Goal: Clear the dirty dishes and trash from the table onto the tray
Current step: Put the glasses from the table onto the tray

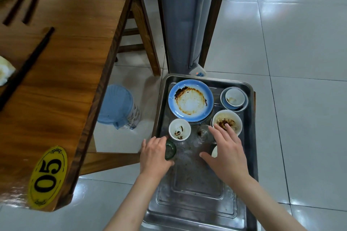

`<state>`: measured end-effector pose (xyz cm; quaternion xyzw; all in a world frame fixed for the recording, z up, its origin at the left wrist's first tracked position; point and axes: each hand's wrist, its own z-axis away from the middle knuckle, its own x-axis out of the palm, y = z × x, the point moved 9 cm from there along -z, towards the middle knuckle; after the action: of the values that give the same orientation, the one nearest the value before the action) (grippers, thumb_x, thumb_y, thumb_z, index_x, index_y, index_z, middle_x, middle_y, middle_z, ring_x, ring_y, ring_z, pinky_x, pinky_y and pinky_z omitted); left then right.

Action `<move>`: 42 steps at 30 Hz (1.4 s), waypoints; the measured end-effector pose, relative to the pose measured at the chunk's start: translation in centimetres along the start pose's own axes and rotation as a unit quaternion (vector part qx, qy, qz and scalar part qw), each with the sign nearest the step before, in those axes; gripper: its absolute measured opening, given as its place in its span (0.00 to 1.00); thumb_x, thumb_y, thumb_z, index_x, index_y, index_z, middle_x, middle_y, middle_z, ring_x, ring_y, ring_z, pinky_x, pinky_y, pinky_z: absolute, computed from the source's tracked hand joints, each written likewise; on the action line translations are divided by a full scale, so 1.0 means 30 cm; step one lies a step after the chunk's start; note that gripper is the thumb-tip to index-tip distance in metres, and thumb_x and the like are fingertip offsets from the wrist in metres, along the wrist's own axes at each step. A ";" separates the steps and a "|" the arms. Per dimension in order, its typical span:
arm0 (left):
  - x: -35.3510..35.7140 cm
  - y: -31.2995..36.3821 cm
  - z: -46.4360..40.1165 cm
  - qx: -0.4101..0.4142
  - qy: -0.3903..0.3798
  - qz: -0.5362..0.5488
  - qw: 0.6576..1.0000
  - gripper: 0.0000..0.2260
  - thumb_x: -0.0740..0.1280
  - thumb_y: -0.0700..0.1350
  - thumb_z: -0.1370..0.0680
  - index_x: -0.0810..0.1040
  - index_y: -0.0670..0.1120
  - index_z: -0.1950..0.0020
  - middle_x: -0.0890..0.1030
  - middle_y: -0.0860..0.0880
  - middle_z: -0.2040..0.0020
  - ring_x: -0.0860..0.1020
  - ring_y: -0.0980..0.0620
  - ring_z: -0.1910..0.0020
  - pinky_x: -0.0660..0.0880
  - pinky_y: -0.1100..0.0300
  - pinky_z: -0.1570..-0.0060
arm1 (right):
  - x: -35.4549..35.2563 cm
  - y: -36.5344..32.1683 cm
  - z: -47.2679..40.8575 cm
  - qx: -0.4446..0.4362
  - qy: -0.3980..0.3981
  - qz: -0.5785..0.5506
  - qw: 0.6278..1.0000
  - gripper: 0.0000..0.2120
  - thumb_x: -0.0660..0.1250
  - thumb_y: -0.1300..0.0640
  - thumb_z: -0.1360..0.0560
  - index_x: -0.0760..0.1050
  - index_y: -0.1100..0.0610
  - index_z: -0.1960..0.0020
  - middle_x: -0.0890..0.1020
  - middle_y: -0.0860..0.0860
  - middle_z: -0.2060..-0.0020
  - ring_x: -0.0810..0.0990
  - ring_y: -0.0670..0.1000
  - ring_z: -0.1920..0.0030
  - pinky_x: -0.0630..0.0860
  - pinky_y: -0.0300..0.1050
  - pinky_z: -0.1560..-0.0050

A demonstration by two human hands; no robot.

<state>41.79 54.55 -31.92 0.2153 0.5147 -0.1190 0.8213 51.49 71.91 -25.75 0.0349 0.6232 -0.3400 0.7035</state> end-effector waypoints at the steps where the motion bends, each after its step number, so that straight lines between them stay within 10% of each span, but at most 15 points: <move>1: -0.004 0.002 0.005 0.000 -0.005 0.002 1.000 0.37 0.74 0.58 0.33 0.64 0.50 0.29 0.72 0.53 0.34 0.67 0.53 0.33 0.55 0.51 0.28 | -0.004 -0.003 0.002 -0.001 -0.001 0.002 1.000 0.36 0.72 0.43 0.31 0.62 0.48 0.27 0.64 0.46 0.28 0.52 0.52 0.25 0.51 0.51 0.26; 16: -0.674 0.171 0.315 0.103 0.119 0.145 0.977 0.49 0.73 0.59 0.32 0.44 0.52 0.23 0.51 0.56 0.23 0.44 0.57 0.25 0.43 0.63 0.29 | -0.293 -0.225 0.135 -0.012 0.000 -0.056 0.998 0.51 0.76 0.41 0.37 0.49 0.47 0.24 0.49 0.46 0.24 0.45 0.50 0.24 0.44 0.45 0.28; 31: -1.138 -0.432 0.733 -0.137 0.209 0.149 0.957 0.54 0.76 0.62 0.38 0.47 0.49 0.23 0.53 0.49 0.22 0.49 0.47 0.24 0.50 0.45 0.28 | -0.515 -0.689 0.299 -0.104 -0.039 -0.055 0.992 0.53 0.75 0.42 0.36 0.44 0.48 0.24 0.50 0.48 0.24 0.45 0.50 0.24 0.47 0.50 0.26; 42: -1.417 -0.906 0.797 -0.153 0.234 0.153 0.948 0.54 0.76 0.60 0.37 0.46 0.50 0.23 0.53 0.49 0.22 0.48 0.47 0.24 0.48 0.45 0.28 | -0.516 -1.250 0.302 -0.123 -0.014 -0.063 0.990 0.52 0.75 0.40 0.36 0.45 0.46 0.24 0.50 0.47 0.24 0.48 0.53 0.24 0.52 0.55 0.27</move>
<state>30.66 18.16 8.93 0.1846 0.6652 0.1422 0.7094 39.77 45.62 4.24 -0.0962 0.6514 -0.3048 0.6881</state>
